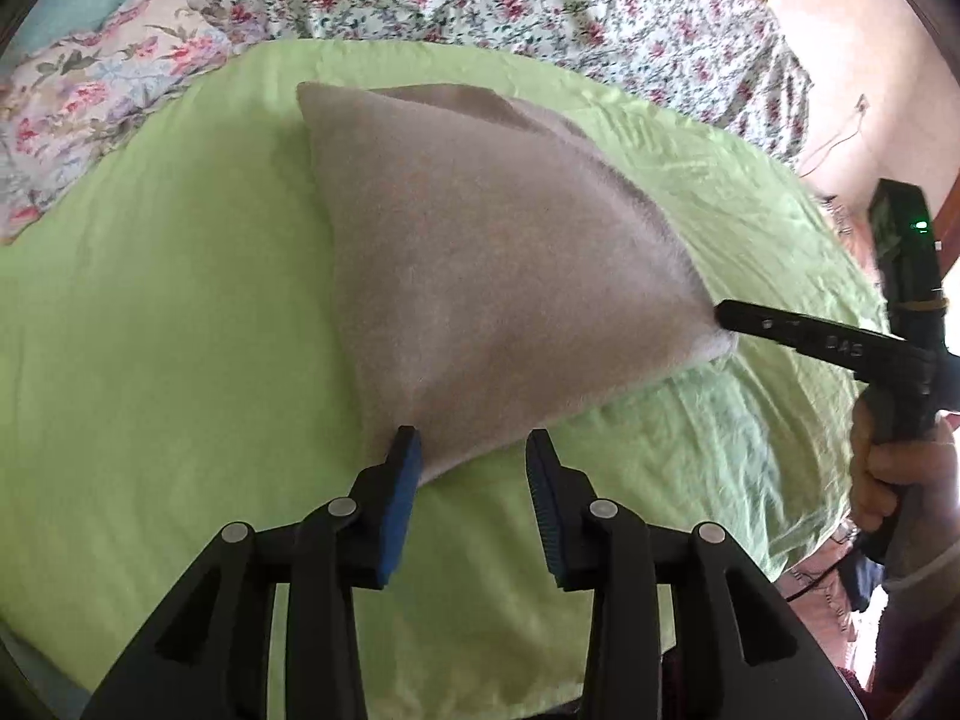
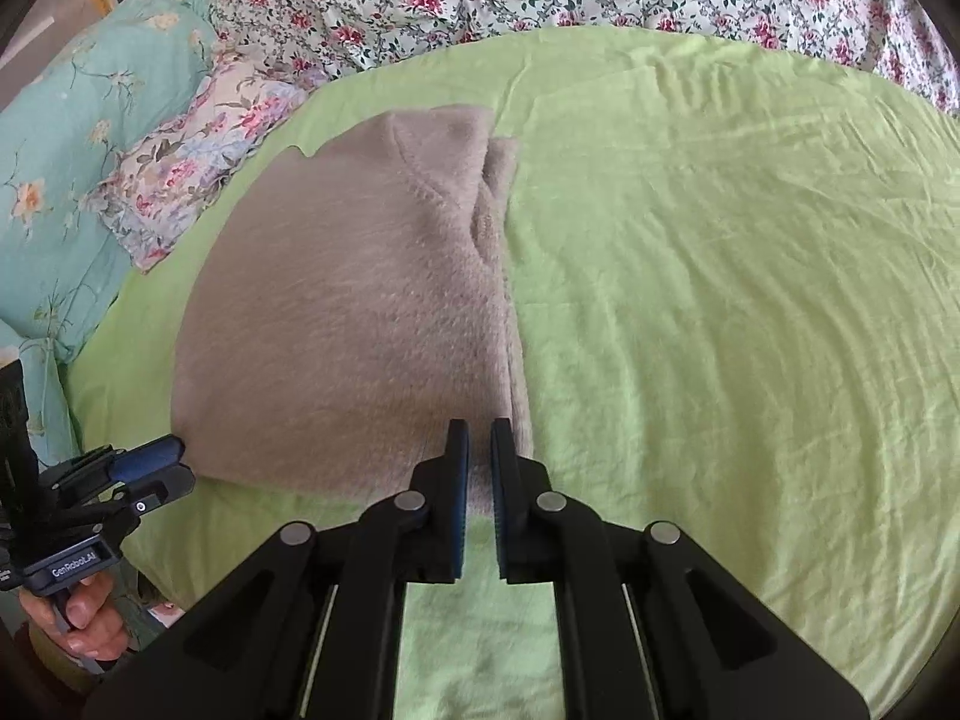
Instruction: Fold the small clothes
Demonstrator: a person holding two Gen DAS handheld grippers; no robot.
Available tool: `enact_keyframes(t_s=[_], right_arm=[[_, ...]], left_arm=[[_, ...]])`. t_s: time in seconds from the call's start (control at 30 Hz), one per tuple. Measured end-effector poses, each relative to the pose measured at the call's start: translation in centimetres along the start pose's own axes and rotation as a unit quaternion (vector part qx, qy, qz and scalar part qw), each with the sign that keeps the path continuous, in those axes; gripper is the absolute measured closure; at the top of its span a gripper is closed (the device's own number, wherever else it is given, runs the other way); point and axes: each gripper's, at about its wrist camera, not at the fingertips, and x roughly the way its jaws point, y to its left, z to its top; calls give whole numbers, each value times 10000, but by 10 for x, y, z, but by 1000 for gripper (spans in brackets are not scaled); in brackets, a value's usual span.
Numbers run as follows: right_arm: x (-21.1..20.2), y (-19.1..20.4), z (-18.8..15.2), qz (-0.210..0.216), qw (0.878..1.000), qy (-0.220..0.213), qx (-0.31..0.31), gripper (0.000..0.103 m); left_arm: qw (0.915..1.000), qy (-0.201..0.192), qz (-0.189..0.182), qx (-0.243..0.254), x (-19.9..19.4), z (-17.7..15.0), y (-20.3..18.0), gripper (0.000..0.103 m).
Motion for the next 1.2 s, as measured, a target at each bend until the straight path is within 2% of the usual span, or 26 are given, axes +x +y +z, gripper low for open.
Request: enact_keyframes(t_s=[0.03,0.1,0.2,0.27,0.3,0.37,0.47,0.53,0.63,0.73,0.9,0.97,1.2], right_arm=[[-3,2,-1,0,10000,-11,-5,89],[-13,6,-4,28,10000,-64,-42,86],[-29,13,-9,39,9997,-218,-129,73],[-37,17,-14,65,9994,-291,-197,65],[-40,19,-17,71,9993,-300,-229,61],[-43,23,-24,91,9992,-271,-272,58],[-43,26,-37,158,9993,-112,-327,48],[-42,28,-45,170,9991,-34,-378,35],[-43,29,-55,176,9987,65,-464,26],[-48,31,-61,179,9985,99,-507,22],[-57,30,-64,220,9985,-30,-496,14],[-56,29,-62,221,9986,-42,-470,14],[-46,36,-58,364,9983,-24,-460,14]], left_arm=[[10000,0,29,-19,-5,-2,0,59],[9999,-37,85,-79,-14,-6,2,55],[9997,-62,174,-166,-27,-11,9,42],[9992,-60,340,-195,-32,-15,11,31],[9989,-67,412,-195,-34,-17,12,29],[9983,-70,562,-170,-36,-21,11,20],[9974,-68,705,-122,-39,-27,11,18],[9969,-54,784,-94,-41,-29,11,17],[9959,-71,898,-26,-46,-32,11,16],[9946,-112,1031,67,-53,-35,11,15],[9923,-160,1217,170,-60,-39,6,5],[9906,-220,1338,179,-59,-37,5,2],[9876,-124,1560,112,-46,-21,10,1]])
